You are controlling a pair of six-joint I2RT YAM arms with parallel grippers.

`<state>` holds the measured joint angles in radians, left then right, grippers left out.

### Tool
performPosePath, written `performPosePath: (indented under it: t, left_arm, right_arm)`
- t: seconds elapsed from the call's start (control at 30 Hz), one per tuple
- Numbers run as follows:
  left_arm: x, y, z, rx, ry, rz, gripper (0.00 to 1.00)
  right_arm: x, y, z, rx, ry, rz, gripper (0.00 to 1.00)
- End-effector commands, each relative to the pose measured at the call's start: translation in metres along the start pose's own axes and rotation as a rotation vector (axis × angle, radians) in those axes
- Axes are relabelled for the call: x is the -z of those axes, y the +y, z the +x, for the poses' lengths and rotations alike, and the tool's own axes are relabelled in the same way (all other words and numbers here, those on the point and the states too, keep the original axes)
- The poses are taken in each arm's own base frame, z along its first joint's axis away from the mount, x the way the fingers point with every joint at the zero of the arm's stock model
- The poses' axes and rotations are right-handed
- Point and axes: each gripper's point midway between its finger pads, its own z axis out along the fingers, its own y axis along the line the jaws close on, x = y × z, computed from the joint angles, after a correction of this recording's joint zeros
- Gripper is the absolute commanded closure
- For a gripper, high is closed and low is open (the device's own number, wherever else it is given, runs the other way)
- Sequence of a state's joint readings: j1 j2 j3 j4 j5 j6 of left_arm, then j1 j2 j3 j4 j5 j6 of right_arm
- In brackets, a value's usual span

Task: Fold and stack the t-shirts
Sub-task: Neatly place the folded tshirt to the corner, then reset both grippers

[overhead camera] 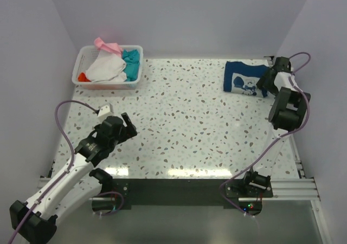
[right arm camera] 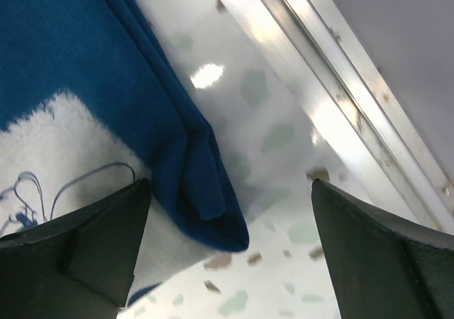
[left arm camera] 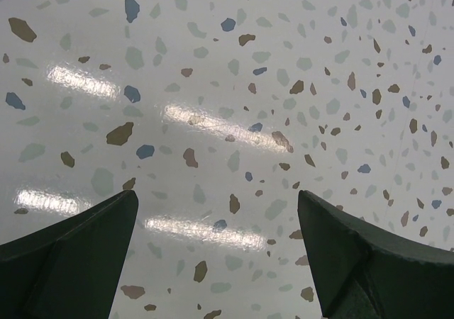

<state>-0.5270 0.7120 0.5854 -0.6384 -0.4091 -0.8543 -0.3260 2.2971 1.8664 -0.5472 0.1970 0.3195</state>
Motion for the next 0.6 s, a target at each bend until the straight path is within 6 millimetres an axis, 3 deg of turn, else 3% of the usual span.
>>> performPosePath:
  t: [0.0, 0.07, 0.1, 0.17, 0.2, 0.23, 0.27, 0.4, 0.47, 0.53, 0.57]
  left_arm:
    - [0.007, -0.012, -0.013, 0.025, -0.029, 0.041, 0.0]
    - [0.007, -0.014, -0.013, 0.025, -0.032, 0.05, 0.0]
    - [0.007, -0.015, -0.013, 0.023, -0.033, 0.055, 0.0]
    - [0.008, -0.015, -0.014, 0.022, -0.03, 0.06, 0.0]
    - [0.008, -0.015, -0.013, 0.021, -0.03, 0.062, 0.0]
    - [0.008, -0.016, -0.014, 0.022, -0.032, 0.064, 0.0]
    - [0.008, -0.016, -0.013, 0.021, -0.03, 0.068, 0.0]
    - [0.01, -0.019, -0.015, 0.02, -0.034, 0.085, 0.0]
    - [0.009, -0.017, -0.013, 0.021, -0.034, 0.08, 0.0]
    - [0.008, -0.018, -0.013, 0.026, -0.036, 0.088, 0.0]
    - [0.007, -0.018, -0.011, 0.024, -0.029, 0.089, 0.0]
  right_arm:
    - [0.043, -0.006, -0.038, -0.106, -0.203, 0.007, 0.01]
    - [0.058, -0.006, -0.048, -0.139, -0.248, -0.004, 0.01]
    - [0.055, -0.005, -0.047, -0.139, -0.239, -0.005, 0.01]
    - [0.056, -0.008, -0.04, -0.132, -0.224, 0.022, 0.01]
    - [0.053, -0.01, -0.027, -0.12, -0.213, 0.031, 0.01]
    - [0.066, -0.005, -0.046, -0.139, -0.305, -0.008, 0.01]
    - [0.071, -0.004, -0.049, -0.146, -0.333, -0.029, 0.01]
    - [0.073, 0.003, -0.039, -0.114, -0.336, -0.078, 0.01]
    - [0.083, 0.007, -0.047, -0.112, -0.393, -0.112, 0.01]
    - [0.082, 0.006, -0.032, -0.098, -0.397, -0.124, 0.01]
    - [0.092, 0.009, -0.044, -0.102, -0.458, -0.153, 0.01]
